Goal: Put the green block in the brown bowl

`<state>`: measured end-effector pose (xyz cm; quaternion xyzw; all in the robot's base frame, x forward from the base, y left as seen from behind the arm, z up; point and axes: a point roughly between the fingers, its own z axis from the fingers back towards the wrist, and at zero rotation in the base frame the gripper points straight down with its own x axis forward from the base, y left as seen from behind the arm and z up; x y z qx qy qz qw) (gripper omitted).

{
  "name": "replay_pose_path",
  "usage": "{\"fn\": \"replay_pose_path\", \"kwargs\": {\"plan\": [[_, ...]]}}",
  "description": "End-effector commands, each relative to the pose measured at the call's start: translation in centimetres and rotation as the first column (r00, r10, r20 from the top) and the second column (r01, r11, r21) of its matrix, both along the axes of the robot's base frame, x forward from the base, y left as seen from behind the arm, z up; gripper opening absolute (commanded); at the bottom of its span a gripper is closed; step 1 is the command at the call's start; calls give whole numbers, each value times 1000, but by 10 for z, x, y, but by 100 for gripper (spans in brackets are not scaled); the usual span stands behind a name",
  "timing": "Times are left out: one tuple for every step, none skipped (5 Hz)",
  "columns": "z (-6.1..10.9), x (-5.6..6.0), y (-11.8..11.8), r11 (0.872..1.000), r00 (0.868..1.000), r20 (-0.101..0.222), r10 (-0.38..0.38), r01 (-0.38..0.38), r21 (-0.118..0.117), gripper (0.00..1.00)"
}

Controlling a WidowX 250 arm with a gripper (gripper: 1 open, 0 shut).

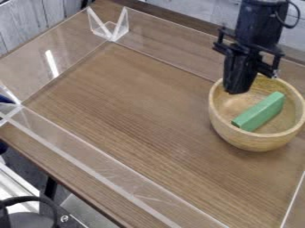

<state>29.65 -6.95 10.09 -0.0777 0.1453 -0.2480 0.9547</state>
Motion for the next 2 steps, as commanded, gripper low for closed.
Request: {"fn": "replay_pose_path", "kwargs": {"plan": [[9, 11, 1, 999, 998, 63, 22, -20, -29, 0], [3, 11, 0, 998, 999, 24, 29, -27, -62, 0]]}}
